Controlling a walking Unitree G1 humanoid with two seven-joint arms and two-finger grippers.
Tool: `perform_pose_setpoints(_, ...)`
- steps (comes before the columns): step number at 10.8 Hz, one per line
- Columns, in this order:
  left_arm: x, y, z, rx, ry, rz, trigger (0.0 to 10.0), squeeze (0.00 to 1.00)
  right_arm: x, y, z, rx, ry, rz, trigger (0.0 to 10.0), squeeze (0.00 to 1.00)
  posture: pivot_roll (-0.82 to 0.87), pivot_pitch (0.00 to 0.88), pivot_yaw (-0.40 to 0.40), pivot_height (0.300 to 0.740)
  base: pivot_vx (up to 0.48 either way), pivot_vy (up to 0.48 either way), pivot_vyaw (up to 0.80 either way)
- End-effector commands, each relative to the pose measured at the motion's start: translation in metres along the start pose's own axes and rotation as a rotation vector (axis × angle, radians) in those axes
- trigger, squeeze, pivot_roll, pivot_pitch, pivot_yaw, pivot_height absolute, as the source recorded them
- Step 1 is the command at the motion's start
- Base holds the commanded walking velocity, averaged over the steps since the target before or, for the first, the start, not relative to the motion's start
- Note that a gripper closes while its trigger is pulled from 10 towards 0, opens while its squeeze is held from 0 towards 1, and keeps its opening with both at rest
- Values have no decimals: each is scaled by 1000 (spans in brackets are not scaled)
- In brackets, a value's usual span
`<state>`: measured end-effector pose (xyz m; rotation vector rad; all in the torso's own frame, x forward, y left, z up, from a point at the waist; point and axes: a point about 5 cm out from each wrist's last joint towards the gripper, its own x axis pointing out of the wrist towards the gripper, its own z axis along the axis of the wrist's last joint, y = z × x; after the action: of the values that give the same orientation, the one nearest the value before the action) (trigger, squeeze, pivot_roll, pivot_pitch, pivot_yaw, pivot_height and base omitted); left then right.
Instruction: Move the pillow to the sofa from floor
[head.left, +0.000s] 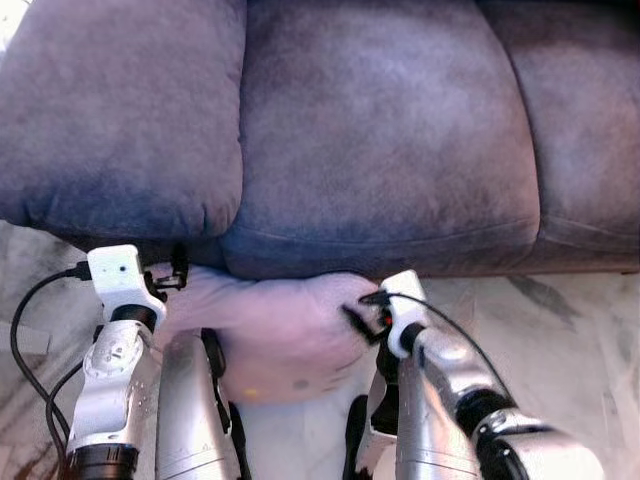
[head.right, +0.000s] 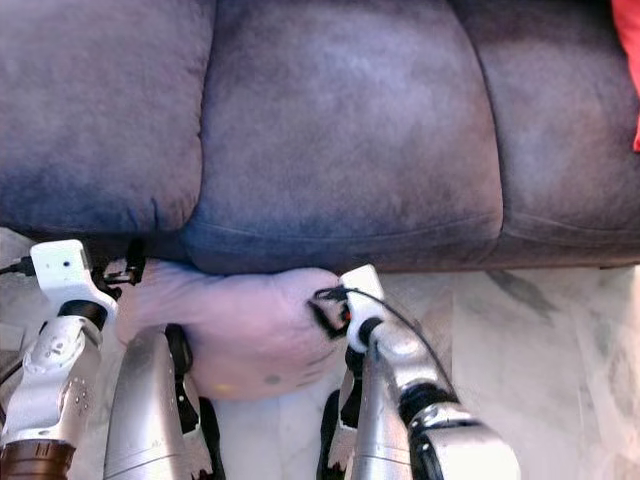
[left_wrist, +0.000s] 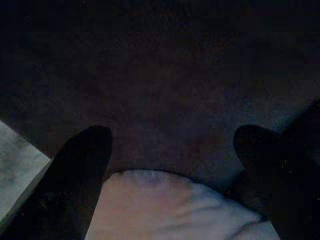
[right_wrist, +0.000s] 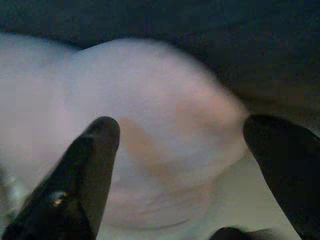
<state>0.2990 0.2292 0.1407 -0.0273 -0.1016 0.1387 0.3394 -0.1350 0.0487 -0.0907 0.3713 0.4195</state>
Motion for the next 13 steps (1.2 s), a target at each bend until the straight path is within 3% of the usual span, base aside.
perform_pose_setpoints(1,-5,-1,-2,-17,21,3,10000,0,-4,-8,-7,-4,18,-80,10000,0,237,444,-117,493,0,0,0)
perform_pose_setpoints(2,-5,-3,3,-23,13,4,10000,0,-4,-13,-3,16,4,-121,10000,0,237,449,-122,493,0,0,0)
perform_pose_setpoints(6,-21,2,16,-14,4,23,10000,0,1,17,-12,77,9,65,10000,0,276,485,-129,493,0,0,0)
perform_pose_setpoints(8,-29,6,29,4,-6,32,10000,0,1,24,-16,72,15,76,10000,0,305,513,-115,493,0,0,0)
perform_pose_setpoints(11,-30,2,34,0,-4,25,10000,0,1,7,-7,30,-5,-78,10000,0,301,528,-105,493,0,0,0)
perform_pose_setpoints(13,-30,-1,37,-5,-3,17,10000,0,3,9,-4,17,-7,-82,10000,0,309,527,-101,493,0,0,0)
